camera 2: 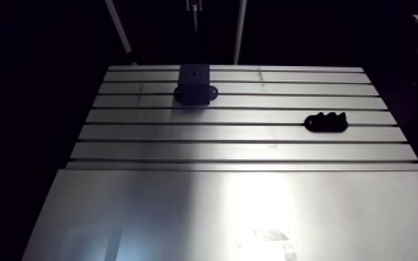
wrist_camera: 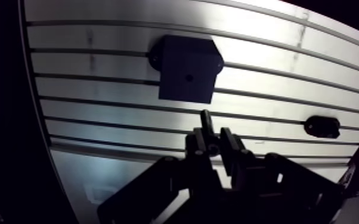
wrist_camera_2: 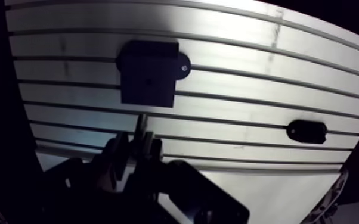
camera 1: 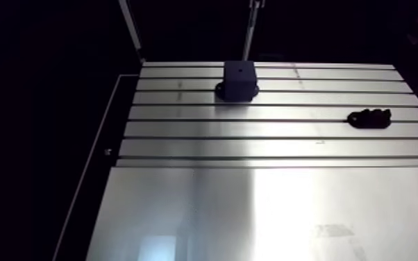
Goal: Pick up the M10 bolt and insert it into the hole until fully seated.
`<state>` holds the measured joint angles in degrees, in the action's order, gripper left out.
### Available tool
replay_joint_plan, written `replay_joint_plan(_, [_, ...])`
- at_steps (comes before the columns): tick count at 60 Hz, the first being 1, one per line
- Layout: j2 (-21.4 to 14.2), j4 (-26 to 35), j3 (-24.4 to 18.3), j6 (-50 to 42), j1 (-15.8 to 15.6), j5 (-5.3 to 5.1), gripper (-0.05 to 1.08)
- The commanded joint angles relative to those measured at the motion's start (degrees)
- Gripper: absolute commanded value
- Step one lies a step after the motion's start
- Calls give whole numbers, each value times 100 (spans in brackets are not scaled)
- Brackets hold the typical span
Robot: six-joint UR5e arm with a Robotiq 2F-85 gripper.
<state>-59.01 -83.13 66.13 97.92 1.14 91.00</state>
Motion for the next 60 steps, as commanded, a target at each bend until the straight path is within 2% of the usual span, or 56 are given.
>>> replay_joint_plan(1, [121, -131, 33, -67, -96, 0, 108])
replay_joint_plan(15, [217, -399, 139, -67, -105, 1, 108])
replay_joint_plan(60, [291, -427, 382, -76, -105, 18, 108])
